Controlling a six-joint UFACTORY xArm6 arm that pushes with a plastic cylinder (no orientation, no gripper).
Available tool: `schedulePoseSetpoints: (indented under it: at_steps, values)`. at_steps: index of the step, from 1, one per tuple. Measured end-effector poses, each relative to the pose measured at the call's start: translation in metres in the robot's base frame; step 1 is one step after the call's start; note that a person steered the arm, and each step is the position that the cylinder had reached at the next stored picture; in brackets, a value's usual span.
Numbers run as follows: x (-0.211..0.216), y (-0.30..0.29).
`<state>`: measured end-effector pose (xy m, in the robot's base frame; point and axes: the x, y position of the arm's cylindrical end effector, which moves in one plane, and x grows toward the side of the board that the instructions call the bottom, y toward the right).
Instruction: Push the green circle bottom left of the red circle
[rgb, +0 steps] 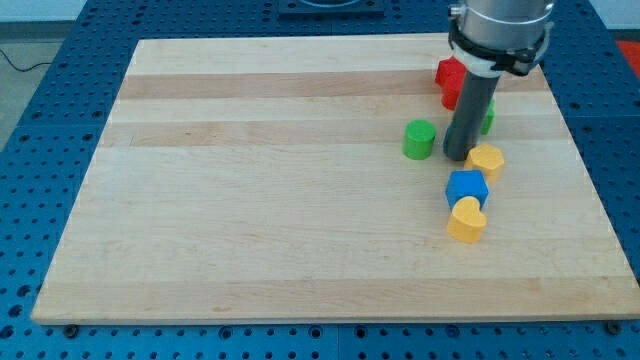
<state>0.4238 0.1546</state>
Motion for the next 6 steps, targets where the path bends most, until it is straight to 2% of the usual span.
schedulePoseSetpoints:
  at_steps: [1, 2, 3, 4, 5, 6]
  values:
    - [0.005, -0.003]
    - [0.022, -0.034]
    - [-0.003, -0.073]
    - [-0.050, -0.080]
    - [-0.058, -0.071]
    - [-0.049, -0.058]
